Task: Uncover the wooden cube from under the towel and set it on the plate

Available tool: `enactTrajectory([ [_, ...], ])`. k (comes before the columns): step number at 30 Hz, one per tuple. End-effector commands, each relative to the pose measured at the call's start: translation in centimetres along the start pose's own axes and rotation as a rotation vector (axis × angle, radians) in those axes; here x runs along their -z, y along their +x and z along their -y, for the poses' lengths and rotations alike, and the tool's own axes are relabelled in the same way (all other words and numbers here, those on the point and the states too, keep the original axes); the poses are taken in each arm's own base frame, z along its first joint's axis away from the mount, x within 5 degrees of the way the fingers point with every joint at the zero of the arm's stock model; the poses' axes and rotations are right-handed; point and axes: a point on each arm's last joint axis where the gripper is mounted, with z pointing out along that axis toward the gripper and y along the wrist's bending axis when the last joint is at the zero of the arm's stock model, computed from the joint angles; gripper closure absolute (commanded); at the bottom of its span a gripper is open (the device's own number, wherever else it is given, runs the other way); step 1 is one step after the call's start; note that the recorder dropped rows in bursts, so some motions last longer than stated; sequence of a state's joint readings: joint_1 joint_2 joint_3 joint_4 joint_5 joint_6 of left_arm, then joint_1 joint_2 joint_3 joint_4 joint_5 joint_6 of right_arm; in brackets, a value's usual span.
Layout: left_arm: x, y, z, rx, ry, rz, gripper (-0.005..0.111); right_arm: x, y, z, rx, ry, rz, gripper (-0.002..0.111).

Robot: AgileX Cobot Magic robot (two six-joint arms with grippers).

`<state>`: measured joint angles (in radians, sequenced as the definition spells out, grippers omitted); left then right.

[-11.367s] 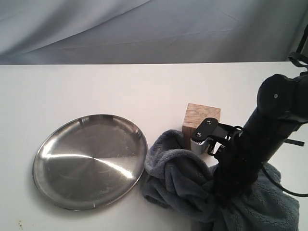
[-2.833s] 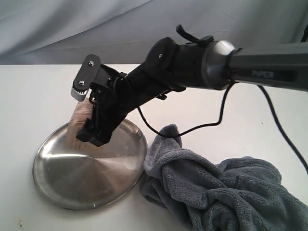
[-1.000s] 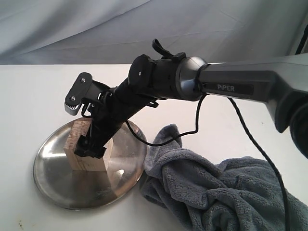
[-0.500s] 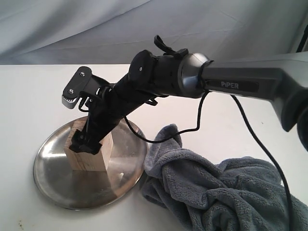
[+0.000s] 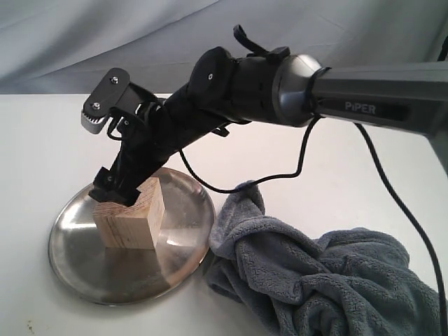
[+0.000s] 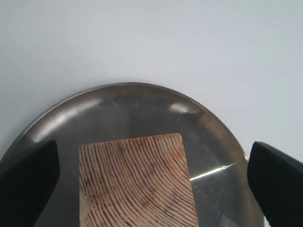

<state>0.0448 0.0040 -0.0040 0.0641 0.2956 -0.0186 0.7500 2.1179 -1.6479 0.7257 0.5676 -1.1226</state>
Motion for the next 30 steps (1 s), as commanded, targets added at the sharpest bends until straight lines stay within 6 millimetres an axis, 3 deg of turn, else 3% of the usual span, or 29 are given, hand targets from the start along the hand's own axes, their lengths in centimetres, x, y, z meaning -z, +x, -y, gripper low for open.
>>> enactTrajectory([
  [1, 0.0, 0.0, 0.0, 0.006, -0.001, 0.011, 0.107, 2.7, -1.9, 0.2, 0.042, 0.045, 0.047, 0.003],
  [5, 0.0, 0.0, 0.0, 0.006, -0.001, 0.011, 0.107, 5.3, -3.5, 0.0, 0.088, 0.082, 0.087, 0.003],
  [10, 0.0, 0.0, 0.0, 0.006, -0.001, 0.011, 0.107, 11.3, -6.0, 0.0, 0.148, 0.167, 0.161, 0.003],
  [14, 0.0, 0.0, 0.0, 0.006, -0.001, 0.011, 0.107, 15.4, -6.4, 0.2, 0.134, 0.183, 0.165, 0.003],
  [23, 0.0, 0.0, 0.0, 0.006, -0.001, 0.011, 0.107, 24.4, -2.9, 3.6, -0.123, 0.443, -0.028, 0.005],
  [30, 0.0, 0.0, 0.0, 0.006, -0.001, 0.011, 0.107, 28.7, -1.6, 4.3, -0.26, 0.525, -0.021, 0.014],
])
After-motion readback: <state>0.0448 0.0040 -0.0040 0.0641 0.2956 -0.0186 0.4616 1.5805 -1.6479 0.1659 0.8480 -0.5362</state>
